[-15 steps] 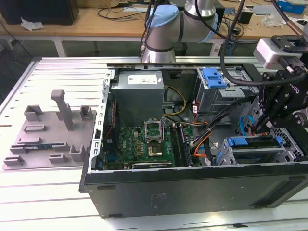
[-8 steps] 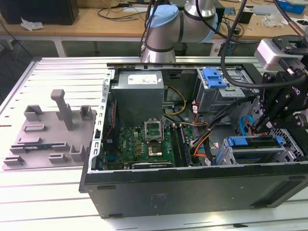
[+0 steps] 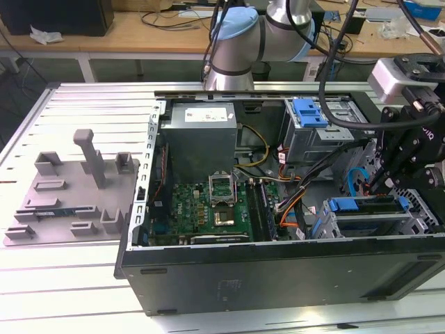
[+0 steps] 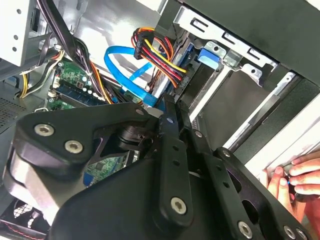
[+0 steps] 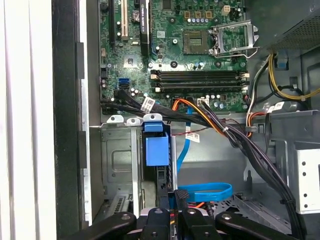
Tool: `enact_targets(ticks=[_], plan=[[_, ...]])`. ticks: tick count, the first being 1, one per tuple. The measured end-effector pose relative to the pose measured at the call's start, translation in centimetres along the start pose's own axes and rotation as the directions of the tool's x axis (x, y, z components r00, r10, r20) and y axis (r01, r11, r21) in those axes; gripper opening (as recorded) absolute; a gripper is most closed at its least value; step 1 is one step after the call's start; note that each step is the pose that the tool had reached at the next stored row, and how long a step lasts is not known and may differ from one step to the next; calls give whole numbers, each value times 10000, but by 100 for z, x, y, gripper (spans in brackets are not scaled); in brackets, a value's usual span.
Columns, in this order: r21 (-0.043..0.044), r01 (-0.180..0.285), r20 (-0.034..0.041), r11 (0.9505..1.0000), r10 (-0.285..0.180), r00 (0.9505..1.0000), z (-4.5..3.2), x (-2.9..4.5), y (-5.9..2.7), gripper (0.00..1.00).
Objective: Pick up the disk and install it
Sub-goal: 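Insert the second disk wire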
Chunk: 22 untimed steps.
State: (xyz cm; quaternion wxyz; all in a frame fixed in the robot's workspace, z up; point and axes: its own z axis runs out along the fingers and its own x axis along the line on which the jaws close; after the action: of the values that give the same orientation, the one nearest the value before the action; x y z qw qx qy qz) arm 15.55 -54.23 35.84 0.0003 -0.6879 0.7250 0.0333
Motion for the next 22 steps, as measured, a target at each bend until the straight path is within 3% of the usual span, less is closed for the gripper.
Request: enact_targets(ticks=[22], plan=[[5, -110, 5, 9999, 110, 9999, 25, 21, -7, 16]])
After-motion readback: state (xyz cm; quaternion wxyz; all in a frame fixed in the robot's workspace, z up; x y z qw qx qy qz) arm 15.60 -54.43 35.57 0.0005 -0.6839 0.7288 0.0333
